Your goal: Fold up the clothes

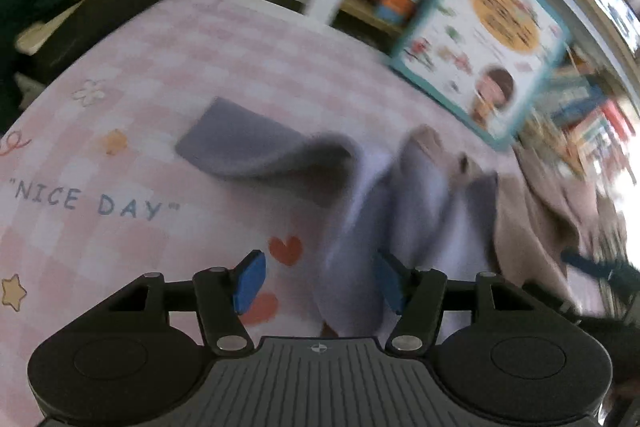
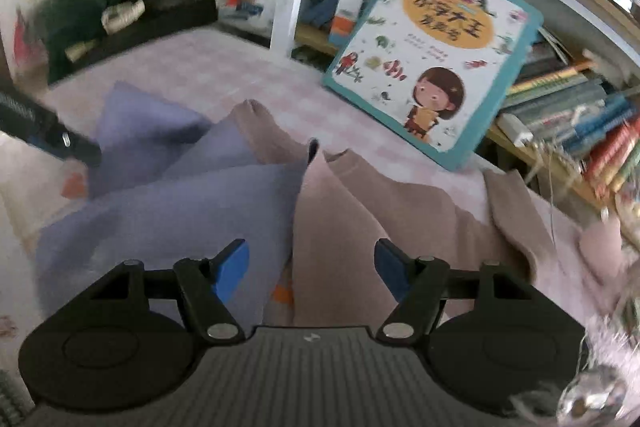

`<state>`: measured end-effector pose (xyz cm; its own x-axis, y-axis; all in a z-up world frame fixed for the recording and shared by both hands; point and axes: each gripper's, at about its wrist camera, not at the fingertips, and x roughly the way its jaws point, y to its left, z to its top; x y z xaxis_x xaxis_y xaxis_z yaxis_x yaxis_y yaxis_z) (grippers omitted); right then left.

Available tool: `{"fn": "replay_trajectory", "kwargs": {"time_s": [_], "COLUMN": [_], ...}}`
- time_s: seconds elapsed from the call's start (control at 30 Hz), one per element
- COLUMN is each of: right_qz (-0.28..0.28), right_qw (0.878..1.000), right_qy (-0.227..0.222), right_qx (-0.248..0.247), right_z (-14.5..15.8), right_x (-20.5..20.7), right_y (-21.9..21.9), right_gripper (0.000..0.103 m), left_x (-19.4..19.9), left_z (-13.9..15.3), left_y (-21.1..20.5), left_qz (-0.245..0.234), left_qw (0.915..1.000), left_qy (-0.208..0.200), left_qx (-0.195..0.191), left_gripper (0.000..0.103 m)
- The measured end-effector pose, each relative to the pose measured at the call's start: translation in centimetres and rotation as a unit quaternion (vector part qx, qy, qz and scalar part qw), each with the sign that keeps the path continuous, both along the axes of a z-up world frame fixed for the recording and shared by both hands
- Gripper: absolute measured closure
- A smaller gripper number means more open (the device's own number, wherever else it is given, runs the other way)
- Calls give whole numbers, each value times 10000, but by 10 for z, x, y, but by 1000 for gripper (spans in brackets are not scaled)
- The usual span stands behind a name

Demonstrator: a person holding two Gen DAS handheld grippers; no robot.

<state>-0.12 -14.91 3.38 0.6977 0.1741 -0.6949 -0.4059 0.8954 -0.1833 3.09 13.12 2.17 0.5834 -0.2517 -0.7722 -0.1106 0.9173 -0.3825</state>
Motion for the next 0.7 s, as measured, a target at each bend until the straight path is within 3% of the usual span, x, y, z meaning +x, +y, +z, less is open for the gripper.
{"fn": "replay_trajectory", "kwargs": {"time_s": [0.17, 0.2, 0.23, 0.27, 0.33, 0.37, 0.47, 0.57, 0.63, 0.7], "right_qz": [-359, -431, -503, -574, -914, -1107, -1564, -1891, -2075, -2069], "right_qw": [9987, 9982, 9975, 9967, 9941, 9927, 9876, 9817, 9759, 9724], "right_qy": [12, 15, 17, 19, 30, 121, 144, -204, -544, -818], "right_qx": [-356, -427, -498, -569, -577, -455, -66, 87, 389, 698], "right_z": [-24, -29, -33, -38, -42, -42, -37, -24, -9, 5], "right_x": [24, 28, 33, 38, 43, 44, 39, 20, 0, -23], "right_y": [6, 7, 8, 9, 0, -10, -38, -58, -73, -87], "right_gripper": [35, 36, 37, 39, 84, 92, 96, 96, 96, 96], "left_x": [23, 29, 37, 45, 60, 68, 89, 106, 100, 94], "left_z": [-14, -18, -22, -25, -29, -25, -2, 40, 70, 99], "left_y": [5, 5, 4, 2, -2, -7, -26, -33, -9, 15], "left_qz": [324, 336, 330, 323, 270, 93, -410, -415, 82, 581], "left_qw": [9991, 9988, 9985, 9982, 9980, 9987, 9979, 9930, 9804, 9575], "left_qy": [60, 123, 194, 265, 310, 194, -320, -1054, -1780, -2490], "left_qx": [-285, -336, -385, -435, -476, -456, -388, -332, -836, -1338], "left_gripper": [48, 59, 87, 99, 99, 99, 99, 99, 100, 99]}}
